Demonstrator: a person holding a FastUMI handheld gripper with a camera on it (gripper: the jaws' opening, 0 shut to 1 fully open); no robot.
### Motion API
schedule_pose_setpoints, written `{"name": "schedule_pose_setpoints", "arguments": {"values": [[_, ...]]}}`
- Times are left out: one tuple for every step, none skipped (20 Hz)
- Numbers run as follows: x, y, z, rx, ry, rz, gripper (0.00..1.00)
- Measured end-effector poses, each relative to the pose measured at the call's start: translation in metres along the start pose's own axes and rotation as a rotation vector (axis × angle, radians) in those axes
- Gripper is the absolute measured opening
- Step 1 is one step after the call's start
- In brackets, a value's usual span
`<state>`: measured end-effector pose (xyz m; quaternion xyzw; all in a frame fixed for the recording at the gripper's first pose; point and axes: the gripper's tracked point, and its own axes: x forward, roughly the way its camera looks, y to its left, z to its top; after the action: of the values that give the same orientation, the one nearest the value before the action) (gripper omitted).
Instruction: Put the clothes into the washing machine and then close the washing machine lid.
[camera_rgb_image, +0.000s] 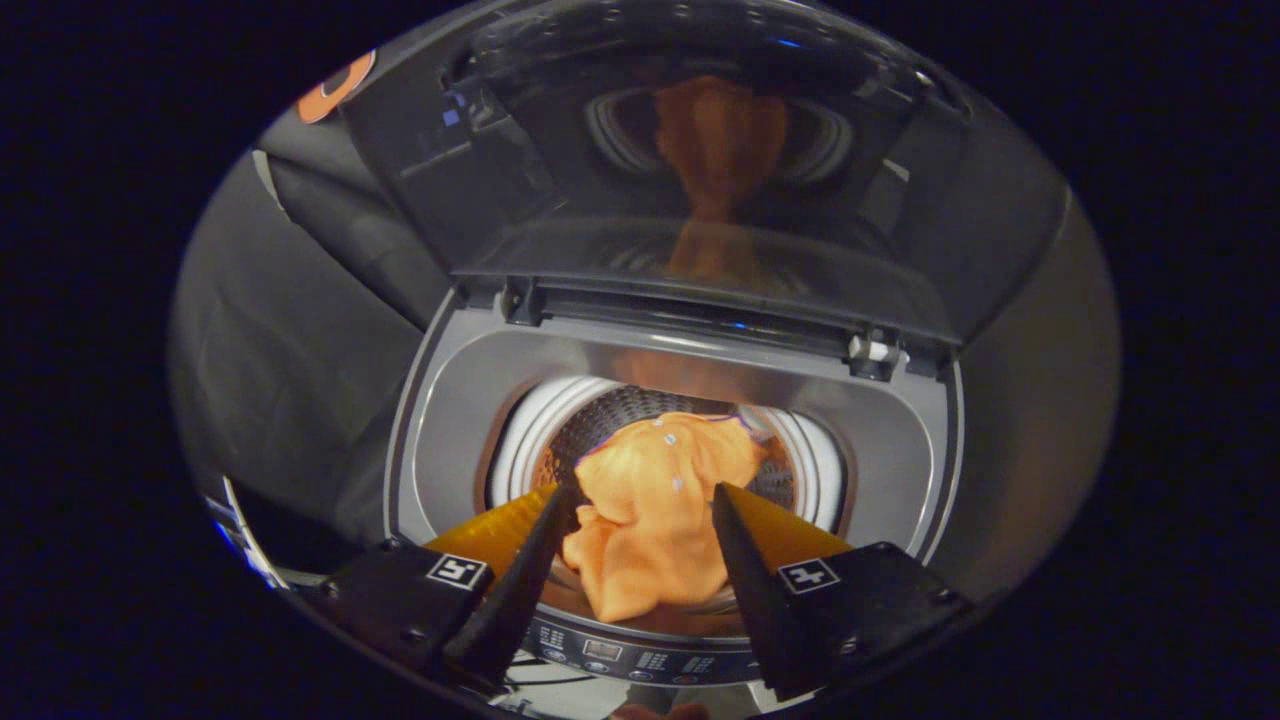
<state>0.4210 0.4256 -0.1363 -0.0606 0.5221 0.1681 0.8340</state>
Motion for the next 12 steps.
{"name": "schedule_pose_setpoints", "arguments": {"values": [[0.003, -0.003, -0.004, 0.000, 0.015, -0.007, 0.91], [0.000, -0.005, -0.009, -0.007, 0.033, -0.011, 0.87], [-0.003, -0.007, -0.010, -0.016, 0.030, -0.015, 0.87], [-0.001, -0.010, -0.008, -0.026, 0.020, -0.024, 0.87], [-0.002, -0.012, -0.007, -0.033, 0.011, -0.031, 0.87], [-0.003, -0.012, -0.007, -0.043, 0.009, -0.031, 0.87], [-0.005, -0.012, -0.007, -0.055, 0.013, -0.030, 0.87], [-0.007, -0.013, -0.008, -0.061, 0.013, -0.032, 0.87], [-0.008, -0.013, -0.007, -0.064, 0.009, -0.035, 0.87], [-0.010, -0.014, -0.006, -0.068, 0.003, -0.040, 0.87], [-0.013, -0.014, -0.004, -0.073, -0.004, -0.043, 0.87], [-0.016, -0.014, -0.001, -0.077, -0.013, -0.044, 0.87]]}}
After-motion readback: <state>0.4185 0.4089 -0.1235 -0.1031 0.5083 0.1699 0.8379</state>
